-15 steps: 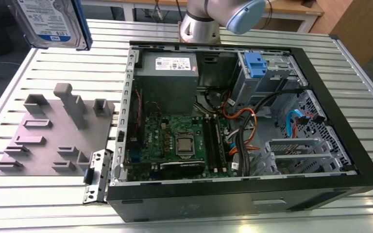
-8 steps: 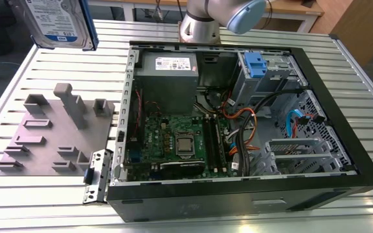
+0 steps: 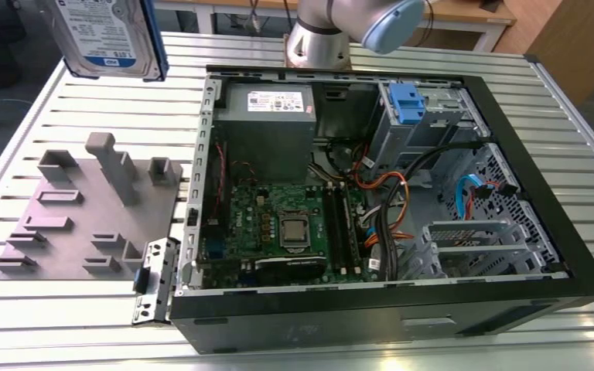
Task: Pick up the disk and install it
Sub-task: 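Pick up the disk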
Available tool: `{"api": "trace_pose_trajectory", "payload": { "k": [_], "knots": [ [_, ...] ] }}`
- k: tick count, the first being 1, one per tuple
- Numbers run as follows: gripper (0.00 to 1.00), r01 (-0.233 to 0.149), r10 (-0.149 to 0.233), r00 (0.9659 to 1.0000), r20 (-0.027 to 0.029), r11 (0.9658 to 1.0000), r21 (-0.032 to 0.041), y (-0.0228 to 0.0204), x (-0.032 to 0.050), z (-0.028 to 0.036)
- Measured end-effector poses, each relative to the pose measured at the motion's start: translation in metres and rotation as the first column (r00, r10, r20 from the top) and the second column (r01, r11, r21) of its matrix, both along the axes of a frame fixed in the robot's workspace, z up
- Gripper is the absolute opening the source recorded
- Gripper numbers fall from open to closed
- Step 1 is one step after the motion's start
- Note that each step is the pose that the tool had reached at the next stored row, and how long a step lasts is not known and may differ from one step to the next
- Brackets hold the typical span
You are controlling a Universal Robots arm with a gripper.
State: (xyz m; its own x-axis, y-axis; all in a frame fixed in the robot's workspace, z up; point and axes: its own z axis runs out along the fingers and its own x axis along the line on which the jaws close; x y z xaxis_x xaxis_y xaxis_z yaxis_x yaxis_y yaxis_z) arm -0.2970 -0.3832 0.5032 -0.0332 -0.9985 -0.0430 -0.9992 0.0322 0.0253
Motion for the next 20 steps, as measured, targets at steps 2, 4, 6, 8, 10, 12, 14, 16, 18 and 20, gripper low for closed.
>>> {"api": "trace_pose_trajectory", "payload": {
  "k": [2, 4, 6, 8, 10, 12, 14, 16, 18, 20],
  "knots": [
    [0.35, 0.0, 0.0, 1.0, 0.0001, 1.0, 0.0001, 0.0, 0.0039, -0.0001],
    [0.35, 0.0, 0.0, 1.0, 0.0, 1.0, 0.0001, 0.0, 0.0075, -0.0001],
    [0.35, 0.0, 0.0, 1.0, 0.0001, 1.0, 0.0001, 0.0, 0.011, -0.0001],
    [0.35, 0.0, 0.0, 1.0, 0.0, 1.0, 0.0001, 0.0, 0.0147, -0.0001],
    [0.35, 0.0, 0.0, 1.0, 0.0001, 1.0, 0.0001, 0.0, 0.0185, -0.0002],
    [0.35, 0.0, 0.0, 1.0, 0.0, 1.0, 0.0, 0.0, 0.0222, -0.0002],
    [0.35, 0.0, 0.0, 1.0, 0.0001, 1.0, 0.0001, 0.0, 0.0261, -0.0003],
    [0.35, 0.0, 0.0, 1.0, 0.0001, 1.0, 0.0001, 0.0, 0.0297, -0.0004],
    [0.35, 0.0, 0.0, 1.0, 0.0001, 1.0, 0.0001, 0.0, 0.0332, -0.0004],
    [0.35, 0.0, 0.0, 1.0, 0.0001, 1.0, 0.0001, 0.0, 0.0369, -0.0005]
  ]
}}
